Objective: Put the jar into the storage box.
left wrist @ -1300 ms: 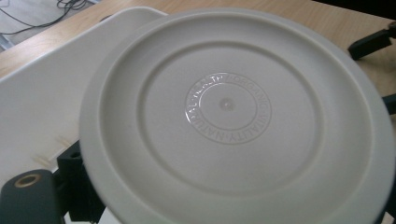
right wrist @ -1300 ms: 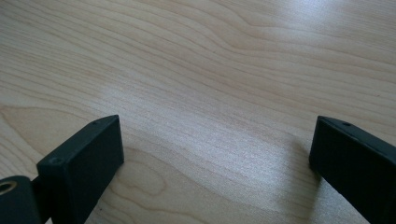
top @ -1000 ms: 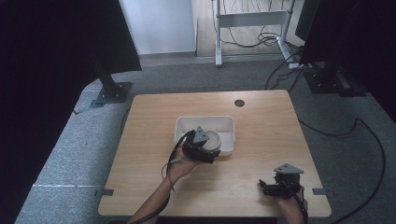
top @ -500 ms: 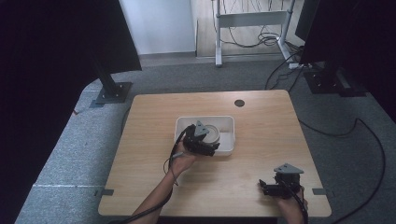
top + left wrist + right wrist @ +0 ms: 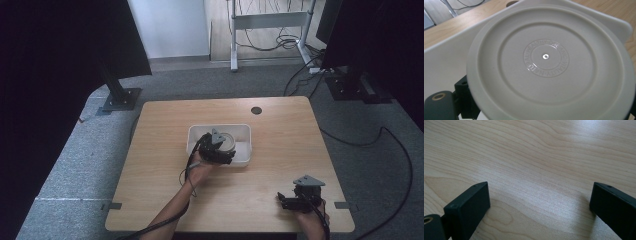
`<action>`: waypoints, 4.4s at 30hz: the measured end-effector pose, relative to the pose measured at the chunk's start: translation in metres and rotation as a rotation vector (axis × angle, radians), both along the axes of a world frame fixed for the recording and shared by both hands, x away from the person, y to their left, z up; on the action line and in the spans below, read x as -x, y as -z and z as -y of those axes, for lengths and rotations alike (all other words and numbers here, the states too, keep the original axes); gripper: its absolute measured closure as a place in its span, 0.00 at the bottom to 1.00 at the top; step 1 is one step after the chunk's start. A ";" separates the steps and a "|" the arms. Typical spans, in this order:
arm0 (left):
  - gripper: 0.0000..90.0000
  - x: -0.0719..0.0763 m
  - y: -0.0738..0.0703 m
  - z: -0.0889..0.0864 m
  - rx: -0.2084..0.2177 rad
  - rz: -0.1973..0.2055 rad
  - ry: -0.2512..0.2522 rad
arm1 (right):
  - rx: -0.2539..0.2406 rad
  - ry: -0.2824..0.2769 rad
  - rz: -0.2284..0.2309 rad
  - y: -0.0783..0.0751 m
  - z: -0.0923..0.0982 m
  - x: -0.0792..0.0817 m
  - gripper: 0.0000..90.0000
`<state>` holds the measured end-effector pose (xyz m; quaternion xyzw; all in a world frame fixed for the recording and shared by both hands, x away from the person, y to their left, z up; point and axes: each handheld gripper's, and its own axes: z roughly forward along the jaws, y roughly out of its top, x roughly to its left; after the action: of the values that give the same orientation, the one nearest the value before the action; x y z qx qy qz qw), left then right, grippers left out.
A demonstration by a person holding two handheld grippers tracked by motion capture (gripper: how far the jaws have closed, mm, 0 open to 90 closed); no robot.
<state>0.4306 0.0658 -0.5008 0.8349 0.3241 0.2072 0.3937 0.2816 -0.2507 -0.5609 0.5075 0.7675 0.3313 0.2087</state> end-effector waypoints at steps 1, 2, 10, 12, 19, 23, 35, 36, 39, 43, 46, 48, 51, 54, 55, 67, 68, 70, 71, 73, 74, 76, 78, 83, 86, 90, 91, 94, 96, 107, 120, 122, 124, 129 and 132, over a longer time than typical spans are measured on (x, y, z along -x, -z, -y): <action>0.11 -0.001 0.002 0.001 -0.005 -0.002 -0.004 | 0.000 0.000 0.000 0.000 0.000 0.000 0.03; 0.11 -0.001 0.003 0.002 -0.008 -0.005 -0.006 | 0.000 0.000 0.000 0.000 0.000 0.000 0.03; 0.11 -0.004 0.015 0.008 -0.018 -0.019 -0.028 | 0.000 -0.004 0.001 0.000 0.000 0.000 0.03; 0.11 -0.005 0.017 0.009 -0.023 -0.022 -0.030 | 0.000 -0.005 0.000 0.000 0.000 0.000 0.03; 0.11 -0.005 0.021 0.012 -0.029 -0.031 -0.048 | 0.000 -0.006 0.001 0.000 0.000 0.000 0.03; 0.11 -0.005 0.021 0.012 -0.024 -0.039 -0.056 | 0.000 -0.006 0.000 0.000 0.000 0.000 0.03; 0.07 -0.009 0.021 0.012 -0.036 -0.082 -0.064 | 0.000 -0.006 0.001 0.000 0.000 0.000 0.03; 0.06 -0.009 0.021 0.012 -0.036 -0.079 -0.066 | 0.000 -0.006 0.000 0.000 0.000 0.000 0.03; 0.04 -0.008 0.020 0.012 -0.031 -0.070 -0.064 | 0.000 -0.006 0.000 0.000 0.000 0.000 0.03; 0.03 -0.007 0.018 0.012 -0.028 -0.066 -0.062 | 0.000 -0.006 0.000 0.000 0.000 0.000 0.03; 0.03 -0.005 0.015 0.011 -0.023 -0.060 -0.060 | 0.000 -0.006 0.000 0.000 0.000 0.000 0.03; 0.03 -0.004 0.013 0.010 -0.018 -0.058 -0.059 | 0.000 -0.006 0.000 0.000 0.000 0.000 0.03; 0.03 -0.003 0.011 0.008 -0.016 -0.065 -0.053 | 0.000 -0.006 0.000 0.000 0.000 0.000 0.03; 0.03 -0.002 0.010 0.005 -0.014 -0.073 -0.047 | 0.000 -0.006 0.000 0.000 0.000 0.000 0.03; 0.03 -0.002 0.010 0.004 -0.014 -0.074 -0.044 | 0.000 -0.006 0.000 0.000 0.000 0.000 0.03; 0.04 0.006 0.000 -0.008 0.008 -0.064 -0.031 | 0.000 -0.006 0.000 0.000 0.000 0.000 0.03; 0.04 0.007 -0.001 -0.010 0.004 -0.063 -0.026 | 0.000 -0.006 0.000 0.000 0.000 0.000 0.03; 0.04 0.009 -0.003 -0.011 0.006 -0.059 -0.022 | 0.000 -0.006 0.000 0.000 0.000 0.000 0.03; 0.04 0.010 -0.004 -0.012 0.009 -0.059 -0.020 | 0.000 -0.006 0.000 0.000 0.000 0.000 0.03; 0.04 0.012 -0.006 -0.013 0.015 -0.055 -0.015 | 0.000 -0.006 0.000 0.000 0.000 0.000 0.03; 0.04 0.014 -0.007 -0.014 0.016 -0.054 -0.011 | 0.000 -0.006 0.000 0.000 0.000 0.000 0.03; 0.04 0.016 -0.008 -0.015 0.018 -0.050 -0.007 | 0.000 -0.006 0.000 0.000 0.000 0.000 0.03; 0.04 0.017 -0.010 -0.017 0.021 -0.050 -0.002 | 0.000 -0.006 0.000 0.000 0.000 0.000 0.03; 0.04 0.022 -0.012 -0.021 0.034 -0.046 0.012 | 0.000 -0.006 0.000 0.000 0.000 0.000 0.03; 0.04 0.025 -0.013 -0.025 0.041 -0.043 0.020 | 0.000 -0.006 0.000 0.000 0.000 0.000 0.03; 0.04 0.029 -0.014 -0.029 0.053 -0.039 0.020 | 0.000 -0.006 0.000 0.000 0.000 0.000 0.03; 0.04 0.030 -0.014 -0.030 0.054 -0.037 0.022 | 0.000 -0.006 0.000 0.000 0.000 0.000 0.03; 0.04 0.033 -0.015 -0.034 0.060 -0.034 0.026 | 0.000 -0.006 0.000 0.000 0.000 0.000 0.03; 0.04 0.035 -0.016 -0.036 0.066 -0.034 0.030 | 0.000 -0.006 0.000 0.000 0.000 0.000 0.03; 0.05 0.047 -0.015 -0.053 0.098 -0.034 0.055 | 0.000 -0.006 0.000 0.000 0.000 0.000 0.03; 0.05 0.059 -0.015 -0.067 0.103 -0.029 0.069 | 0.000 -0.006 0.000 0.000 0.000 0.000 0.03; 0.05 0.060 -0.014 -0.069 0.104 -0.030 0.068 | 0.000 -0.006 0.000 0.000 0.000 0.000 0.03; 0.05 0.061 -0.013 -0.072 0.102 -0.030 0.069 | 0.000 -0.006 0.001 0.000 0.000 0.000 0.03; 0.05 0.064 -0.013 -0.076 0.106 -0.026 0.071 | 0.000 -0.006 0.000 0.000 0.000 0.000 0.03; 0.05 0.066 -0.013 -0.078 0.111 -0.023 0.073 | 0.000 -0.006 0.001 0.000 0.000 0.000 0.03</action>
<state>0.3645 0.1442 -0.4873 0.8255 0.3091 0.1648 0.4427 0.2816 -0.2504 -0.5609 0.5050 0.7691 0.3320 0.2079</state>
